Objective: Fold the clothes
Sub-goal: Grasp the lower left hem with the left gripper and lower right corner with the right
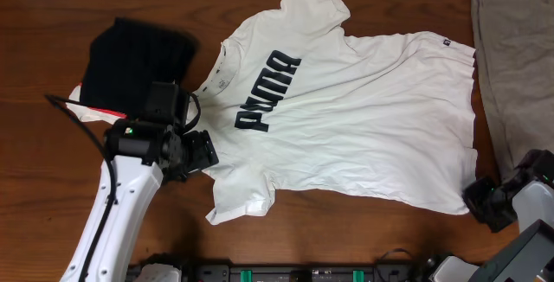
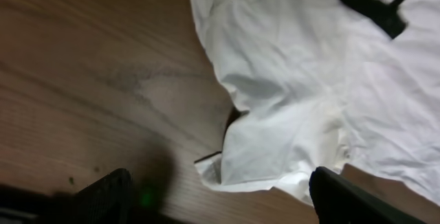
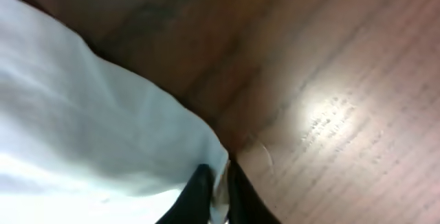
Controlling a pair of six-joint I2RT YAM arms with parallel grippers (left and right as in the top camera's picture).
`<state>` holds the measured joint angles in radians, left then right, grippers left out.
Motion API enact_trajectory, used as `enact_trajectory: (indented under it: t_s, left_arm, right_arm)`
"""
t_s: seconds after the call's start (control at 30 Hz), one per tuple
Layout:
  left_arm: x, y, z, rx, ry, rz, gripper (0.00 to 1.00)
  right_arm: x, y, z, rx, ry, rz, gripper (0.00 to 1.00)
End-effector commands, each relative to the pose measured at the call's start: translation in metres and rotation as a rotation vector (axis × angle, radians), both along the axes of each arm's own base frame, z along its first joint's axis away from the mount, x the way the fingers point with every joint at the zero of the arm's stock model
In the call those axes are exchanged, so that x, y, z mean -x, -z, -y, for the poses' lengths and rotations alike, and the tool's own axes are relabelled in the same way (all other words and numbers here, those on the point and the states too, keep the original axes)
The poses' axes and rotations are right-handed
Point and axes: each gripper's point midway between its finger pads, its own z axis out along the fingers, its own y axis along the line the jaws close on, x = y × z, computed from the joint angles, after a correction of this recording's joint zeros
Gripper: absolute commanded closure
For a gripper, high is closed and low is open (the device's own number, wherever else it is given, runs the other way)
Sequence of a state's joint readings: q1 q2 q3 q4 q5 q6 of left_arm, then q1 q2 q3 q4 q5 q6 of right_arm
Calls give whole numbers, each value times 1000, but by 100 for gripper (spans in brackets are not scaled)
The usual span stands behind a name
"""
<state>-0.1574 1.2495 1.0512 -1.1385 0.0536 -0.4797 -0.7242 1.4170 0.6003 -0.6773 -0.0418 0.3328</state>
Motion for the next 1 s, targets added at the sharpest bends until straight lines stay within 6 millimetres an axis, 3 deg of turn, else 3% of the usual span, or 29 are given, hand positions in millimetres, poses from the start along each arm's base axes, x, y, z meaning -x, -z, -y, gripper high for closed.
enact_trajectory:
  t_s: [0.0,0.2,0.33,0.47,0.7,0.97]
  left_arm:
    - [9,11,-1,3,-38,-68,16]
    - [30,31,8,55,-31,-164,16]
    - [55,52,5,45,3,-250,17]
    - [76,74,17,122,70,-314,21]
    - [79,109,22,160,79,-274,22]
    - [78,115,26,186,82,-257,27]
  right_arm:
    - [12,17,-16,-66,-7,-46,93]
    - [10,17,-17,-73,-8,-37,90]
    - [8,17,-18,-76,-8,-29,90]
    - [7,17,-18,-79,-9,-23,93]
    - [6,17,-18,-81,-11,-18,94]
    - [3,17,-22,-83,-31,-15,90]
